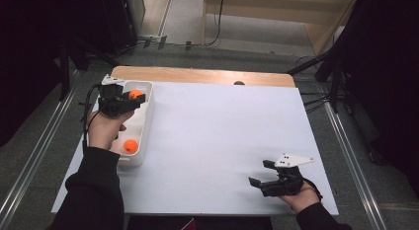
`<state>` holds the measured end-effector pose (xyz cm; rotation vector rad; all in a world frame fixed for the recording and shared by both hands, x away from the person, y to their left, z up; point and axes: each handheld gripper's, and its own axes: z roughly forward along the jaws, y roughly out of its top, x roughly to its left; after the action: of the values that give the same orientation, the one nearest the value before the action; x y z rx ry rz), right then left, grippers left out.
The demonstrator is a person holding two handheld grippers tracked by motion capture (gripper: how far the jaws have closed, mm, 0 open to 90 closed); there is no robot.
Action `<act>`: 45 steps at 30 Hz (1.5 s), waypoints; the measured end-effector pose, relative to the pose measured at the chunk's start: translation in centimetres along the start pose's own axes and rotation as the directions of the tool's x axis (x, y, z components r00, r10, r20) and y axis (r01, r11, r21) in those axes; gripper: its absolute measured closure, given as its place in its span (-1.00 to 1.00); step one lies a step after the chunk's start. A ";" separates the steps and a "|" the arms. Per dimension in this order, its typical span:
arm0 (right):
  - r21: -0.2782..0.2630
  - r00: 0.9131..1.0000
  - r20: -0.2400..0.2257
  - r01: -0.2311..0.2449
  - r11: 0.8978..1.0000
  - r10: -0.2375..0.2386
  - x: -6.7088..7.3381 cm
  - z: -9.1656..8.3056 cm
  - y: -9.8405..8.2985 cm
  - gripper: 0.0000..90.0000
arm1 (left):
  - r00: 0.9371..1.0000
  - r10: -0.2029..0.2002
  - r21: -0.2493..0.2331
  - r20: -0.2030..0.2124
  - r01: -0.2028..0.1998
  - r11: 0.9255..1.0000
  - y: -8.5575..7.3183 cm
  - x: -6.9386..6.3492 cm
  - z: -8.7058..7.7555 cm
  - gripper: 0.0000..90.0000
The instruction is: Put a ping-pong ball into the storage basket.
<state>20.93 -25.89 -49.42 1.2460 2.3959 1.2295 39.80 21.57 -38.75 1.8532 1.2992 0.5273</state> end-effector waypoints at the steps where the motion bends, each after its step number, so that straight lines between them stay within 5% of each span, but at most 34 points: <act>1: 0.000 1.000 0.000 0.000 1.000 0.000 0.0 0.0 0.0 -0.73 | 1.000 0.001 -0.001 -0.001 -0.001 1.000 0.0 0.1 0.0 0.12; 32: -0.001 1.000 0.000 -0.001 1.000 0.001 0.0 0.0 0.0 -0.72 | 0.997 -0.015 -0.021 -0.073 0.014 1.000 -0.9 0.2 1.2 0.12; 45: 0.000 1.000 -0.001 0.001 1.000 -0.001 0.0 0.0 0.0 -0.72 | 0.996 -0.017 0.028 -0.084 0.019 0.999 -1.5 0.3 2.1 0.11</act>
<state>20.92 -25.88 -49.42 1.2448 2.3968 1.2295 40.55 21.32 -41.17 1.8583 1.3842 0.5858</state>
